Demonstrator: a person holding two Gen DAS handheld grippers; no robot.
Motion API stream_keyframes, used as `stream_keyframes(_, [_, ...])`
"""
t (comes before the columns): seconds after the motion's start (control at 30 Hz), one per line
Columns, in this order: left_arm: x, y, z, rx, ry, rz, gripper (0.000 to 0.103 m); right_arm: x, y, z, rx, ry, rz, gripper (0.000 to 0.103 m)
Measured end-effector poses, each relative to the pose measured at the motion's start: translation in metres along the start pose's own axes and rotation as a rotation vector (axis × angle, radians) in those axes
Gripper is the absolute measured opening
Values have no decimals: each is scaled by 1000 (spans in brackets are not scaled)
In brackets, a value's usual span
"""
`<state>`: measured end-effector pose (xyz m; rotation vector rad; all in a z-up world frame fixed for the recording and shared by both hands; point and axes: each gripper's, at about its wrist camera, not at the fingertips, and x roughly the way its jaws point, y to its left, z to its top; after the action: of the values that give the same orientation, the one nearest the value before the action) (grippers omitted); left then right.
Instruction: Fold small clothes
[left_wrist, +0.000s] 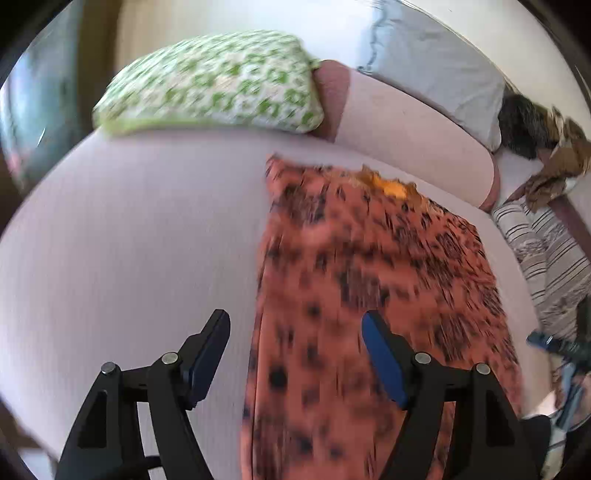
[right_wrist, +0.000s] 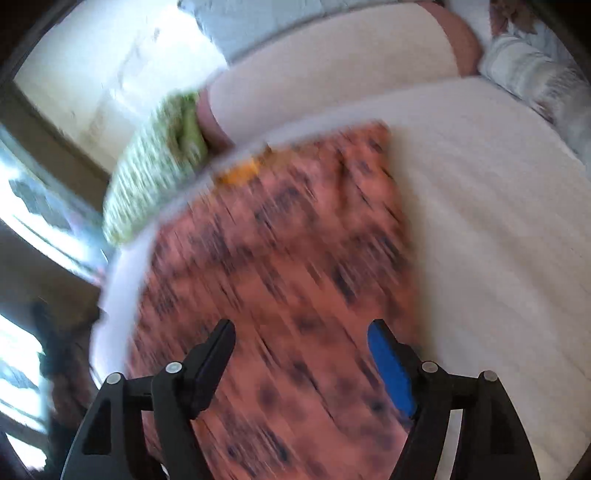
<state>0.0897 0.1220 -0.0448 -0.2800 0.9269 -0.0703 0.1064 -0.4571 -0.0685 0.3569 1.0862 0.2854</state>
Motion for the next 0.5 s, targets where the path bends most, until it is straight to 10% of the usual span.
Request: stream_keyframes(0.5, [-4, 16, -121, -97, 188, -15, 70, -14, -56, -112, 109, 166, 33, 72])
